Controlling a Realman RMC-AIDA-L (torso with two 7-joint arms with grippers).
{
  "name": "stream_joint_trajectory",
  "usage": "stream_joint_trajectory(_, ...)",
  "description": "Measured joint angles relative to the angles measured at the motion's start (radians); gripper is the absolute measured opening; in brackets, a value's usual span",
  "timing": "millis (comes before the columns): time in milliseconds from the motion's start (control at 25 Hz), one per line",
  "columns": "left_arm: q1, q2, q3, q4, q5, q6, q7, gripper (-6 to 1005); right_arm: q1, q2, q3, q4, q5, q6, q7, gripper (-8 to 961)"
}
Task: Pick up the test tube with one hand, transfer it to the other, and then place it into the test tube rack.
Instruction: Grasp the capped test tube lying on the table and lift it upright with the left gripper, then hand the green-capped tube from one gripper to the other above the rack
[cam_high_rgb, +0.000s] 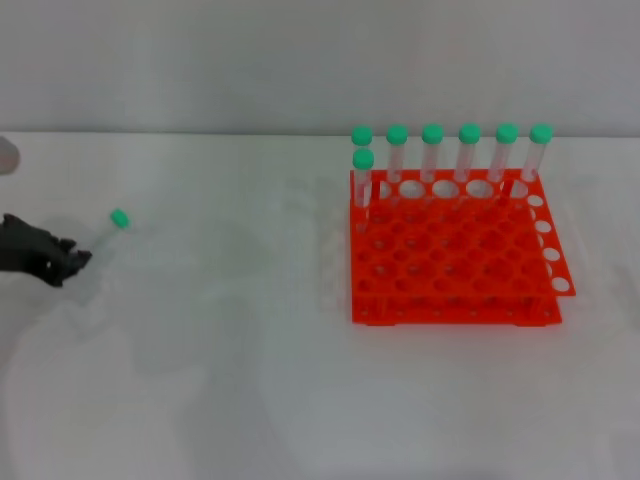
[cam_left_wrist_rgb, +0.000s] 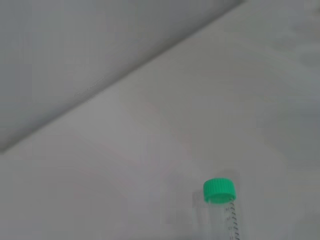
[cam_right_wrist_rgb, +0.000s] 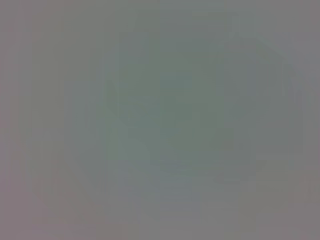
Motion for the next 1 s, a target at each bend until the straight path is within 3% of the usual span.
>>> stream_joint_trajectory(80,0.002,-0.002,-0.001,0.015,-0.006,0.000,-0.002,195,0.002,0.000,-0.001,-0.001,0.000,0.000,-0.001,855)
stream_joint_trajectory(120,0.015,-0.019,-0.004,0.062,-0.060,0.000,0.006,195,0.003,0.000,-0.003,-0.001,0.000,0.001,-0.001,855)
stream_joint_trajectory(400,0.046,-0.052,-0.005,0.114,-0.319,-0.005,0.081,195,0.007,0.000,-0.010,-0.001,-0.007,-0.007,0.002,855)
stream_joint_trajectory(720,0.082,-0.070,0.057,0.036,-0.718,-0.082,0.270,195,0.013,0.000,-0.022,0.000,-0.015,-0.009,0.004,855)
stream_joint_trajectory(880,0.089,-0.070,0.121,-0.059,-0.955,-0.064,0.430,195,0.005,-0.003,-0.123,-0.047,-0.016,-0.013,0.082,855)
stream_joint_trajectory(1000,0.096,-0.070,0.193,-0.107,-1.086,-0.025,0.515,195,-0.011,-0.014,-0.273,-0.125,-0.016,-0.006,0.212,855)
